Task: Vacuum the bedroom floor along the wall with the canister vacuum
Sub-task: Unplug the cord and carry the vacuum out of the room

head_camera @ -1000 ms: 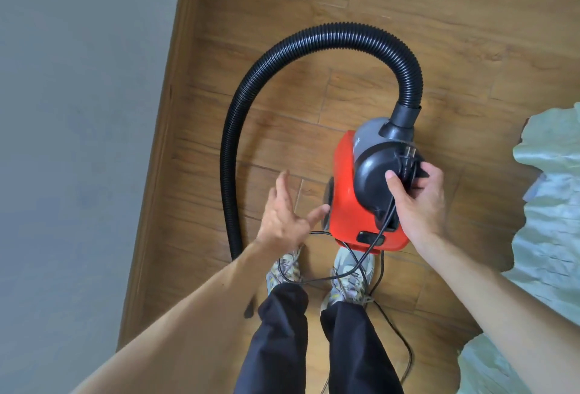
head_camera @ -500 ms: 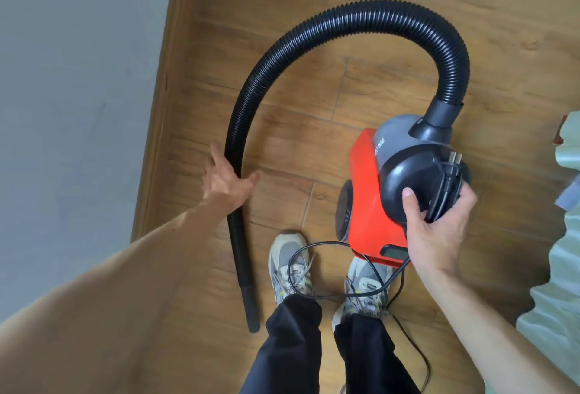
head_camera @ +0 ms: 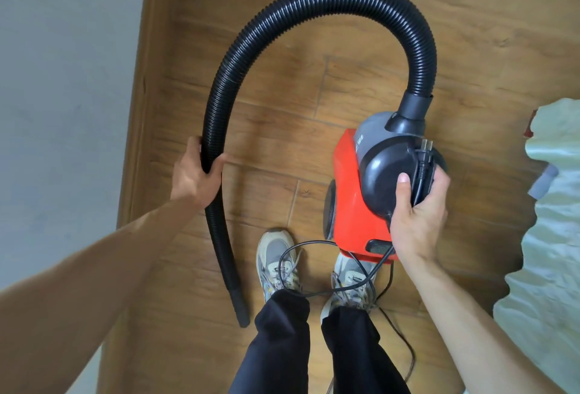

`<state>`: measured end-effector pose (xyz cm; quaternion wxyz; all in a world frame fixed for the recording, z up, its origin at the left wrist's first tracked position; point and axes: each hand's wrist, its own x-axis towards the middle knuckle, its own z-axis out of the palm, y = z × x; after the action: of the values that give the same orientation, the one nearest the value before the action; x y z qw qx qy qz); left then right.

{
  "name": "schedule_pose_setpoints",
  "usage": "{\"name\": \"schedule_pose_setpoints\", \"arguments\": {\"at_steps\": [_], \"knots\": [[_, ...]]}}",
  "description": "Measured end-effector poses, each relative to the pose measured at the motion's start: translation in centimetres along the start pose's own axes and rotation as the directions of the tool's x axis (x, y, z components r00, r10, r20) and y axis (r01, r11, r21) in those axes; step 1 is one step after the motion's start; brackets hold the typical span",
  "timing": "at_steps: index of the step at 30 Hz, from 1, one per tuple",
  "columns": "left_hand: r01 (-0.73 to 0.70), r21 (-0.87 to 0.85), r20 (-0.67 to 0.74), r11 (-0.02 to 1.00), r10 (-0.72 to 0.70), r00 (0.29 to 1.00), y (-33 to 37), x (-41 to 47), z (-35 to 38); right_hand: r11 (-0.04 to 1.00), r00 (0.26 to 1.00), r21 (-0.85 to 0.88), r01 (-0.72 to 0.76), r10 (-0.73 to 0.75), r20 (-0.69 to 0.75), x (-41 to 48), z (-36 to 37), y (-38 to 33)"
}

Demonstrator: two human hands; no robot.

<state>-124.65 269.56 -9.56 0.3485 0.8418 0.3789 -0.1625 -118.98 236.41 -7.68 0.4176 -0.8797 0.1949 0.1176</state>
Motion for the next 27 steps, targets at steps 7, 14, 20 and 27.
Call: {"name": "schedule_pose_setpoints", "arguments": {"at_steps": [7,14,20,27], "knots": [[-0.173,-0.01,-0.058,0.985,0.173,0.983,4.8,-2.5,-4.0,0.997,1.0,-0.071,-0.029,0.028,-0.014,-0.7,-4.0,-5.7],[-0.258,0.052,-0.092,0.965,0.262,0.961,15.0,-4.7,-10.7,0.994,0.993,0.01,0.113,-0.112,-0.033,0.7,-10.2,-13.2],[-0.286,0.048,-0.128,0.957,0.29,0.949,23.2,-7.7,-18.1,0.969,0.97,0.068,0.235,-0.23,-0.075,1.0,-17.9,-22.1],[-0.435,-0.037,-0.207,0.9,0.419,0.884,33.7,-13.0,-29.5,0.95,0.946,0.029,0.31,-0.305,-0.112,-0.8,-28.5,-35.4]]}}
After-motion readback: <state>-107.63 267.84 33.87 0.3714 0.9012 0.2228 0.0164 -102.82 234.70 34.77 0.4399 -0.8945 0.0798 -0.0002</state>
